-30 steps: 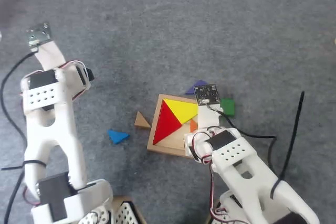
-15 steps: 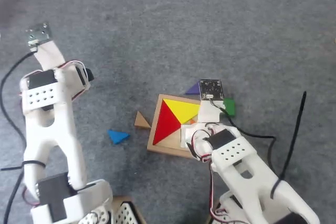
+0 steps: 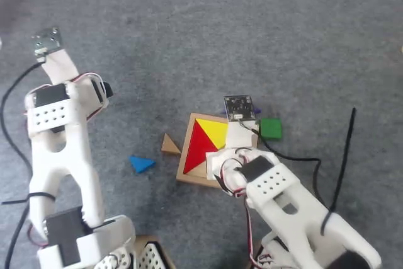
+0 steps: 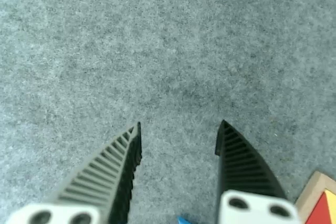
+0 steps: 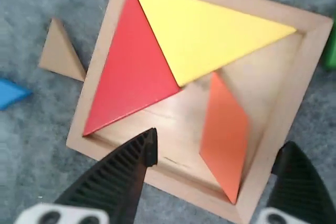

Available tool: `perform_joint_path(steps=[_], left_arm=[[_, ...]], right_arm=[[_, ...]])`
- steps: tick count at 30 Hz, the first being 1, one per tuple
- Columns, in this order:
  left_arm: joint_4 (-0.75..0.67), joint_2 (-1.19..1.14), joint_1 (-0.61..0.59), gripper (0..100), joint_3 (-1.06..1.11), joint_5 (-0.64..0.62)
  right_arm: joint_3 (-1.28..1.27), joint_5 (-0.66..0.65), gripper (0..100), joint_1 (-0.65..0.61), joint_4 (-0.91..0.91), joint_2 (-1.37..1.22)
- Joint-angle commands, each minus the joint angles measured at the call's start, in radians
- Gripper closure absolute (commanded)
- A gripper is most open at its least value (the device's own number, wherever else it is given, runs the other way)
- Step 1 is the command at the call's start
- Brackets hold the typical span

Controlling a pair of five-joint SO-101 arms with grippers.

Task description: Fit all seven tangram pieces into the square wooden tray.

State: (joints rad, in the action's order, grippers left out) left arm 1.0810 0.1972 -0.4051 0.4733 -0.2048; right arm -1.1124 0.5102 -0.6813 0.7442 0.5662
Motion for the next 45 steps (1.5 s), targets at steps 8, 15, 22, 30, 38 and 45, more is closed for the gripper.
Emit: perform_joint_path(steps=[8, 15, 22, 30, 38, 45], left_arm=[[-0.015, 0.017, -0.006, 77, -0.005, 0.008], [-0.015, 0.017, -0.006, 77, -0.005, 0.008], [-0.015, 0.017, -0.006, 77, -0.005, 0.008], [-0.015, 0.017, -0.006, 77, -0.005, 0.008], [-0.015, 0.017, -0.006, 77, -0.005, 0.008], [-0.015, 0.017, -0.006, 77, -0.005, 0.008]], right_arm=[[0.144, -0.035, 62.6, -0.008, -0.019, -0.225], [0.143, -0.038, 74.7, -0.005, -0.116, -0.295], [0.146, -0.164, 71.8, -0.010, -0.116, -0.308], [0.212, -0.298, 71.3, -0.001, 0.035, -0.271], [0.236, -0.324, 71.3, 0.082, 0.085, -0.254], [0.238, -0.479, 71.3, -0.024, 0.058, -0.263]])
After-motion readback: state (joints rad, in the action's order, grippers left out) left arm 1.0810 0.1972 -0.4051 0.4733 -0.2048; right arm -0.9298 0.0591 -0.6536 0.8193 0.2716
